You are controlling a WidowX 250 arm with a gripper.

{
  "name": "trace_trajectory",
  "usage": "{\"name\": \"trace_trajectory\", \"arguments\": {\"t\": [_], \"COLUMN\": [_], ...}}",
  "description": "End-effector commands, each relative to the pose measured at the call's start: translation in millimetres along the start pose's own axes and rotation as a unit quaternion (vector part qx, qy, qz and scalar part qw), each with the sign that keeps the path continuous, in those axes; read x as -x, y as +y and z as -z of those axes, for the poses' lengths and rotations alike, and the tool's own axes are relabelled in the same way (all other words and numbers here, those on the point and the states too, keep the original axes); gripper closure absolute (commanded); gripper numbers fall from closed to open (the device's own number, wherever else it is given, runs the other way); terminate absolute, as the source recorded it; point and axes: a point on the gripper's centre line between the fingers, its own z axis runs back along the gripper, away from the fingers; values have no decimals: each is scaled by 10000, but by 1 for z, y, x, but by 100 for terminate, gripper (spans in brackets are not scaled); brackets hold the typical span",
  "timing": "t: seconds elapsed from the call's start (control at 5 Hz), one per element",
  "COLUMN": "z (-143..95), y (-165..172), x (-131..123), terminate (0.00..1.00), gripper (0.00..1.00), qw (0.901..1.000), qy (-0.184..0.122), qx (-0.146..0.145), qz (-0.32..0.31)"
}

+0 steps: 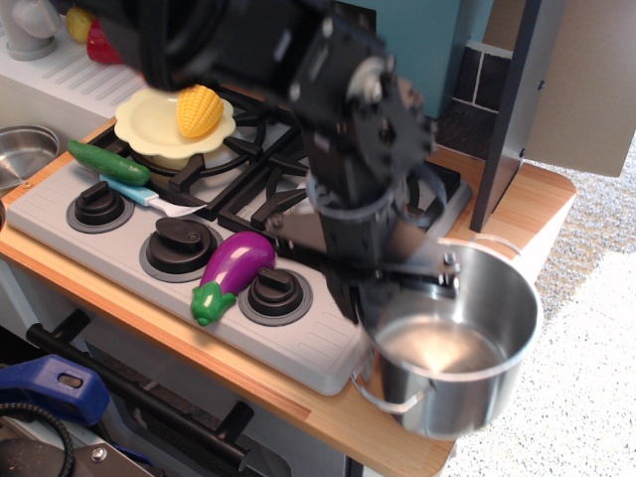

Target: Put pot or pan on stove

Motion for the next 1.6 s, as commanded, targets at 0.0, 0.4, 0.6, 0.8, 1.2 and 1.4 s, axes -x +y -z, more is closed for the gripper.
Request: {"name": "trace_trajectory", "arguments": {"t": [0.0, 0.4, 0.6, 0.8, 1.2, 1.4], "z": [-37, -46, -39, -34, -23, -19], "y": [15, 43, 52, 63, 84, 91], "x": [-33, -76, -93, -106, -121, -128], "terminate": [0, 0, 0, 0, 0, 0], "gripper": [100, 100, 100, 100, 100, 100], "qw": [9997, 9984, 9970, 9966, 9936, 9924], "qy": [-234, -381, -516, -529, -724, -701], "qx": [-33, -112, -154, -110, -105, -30], "qz": [102, 409, 550, 626, 857, 1014]}}
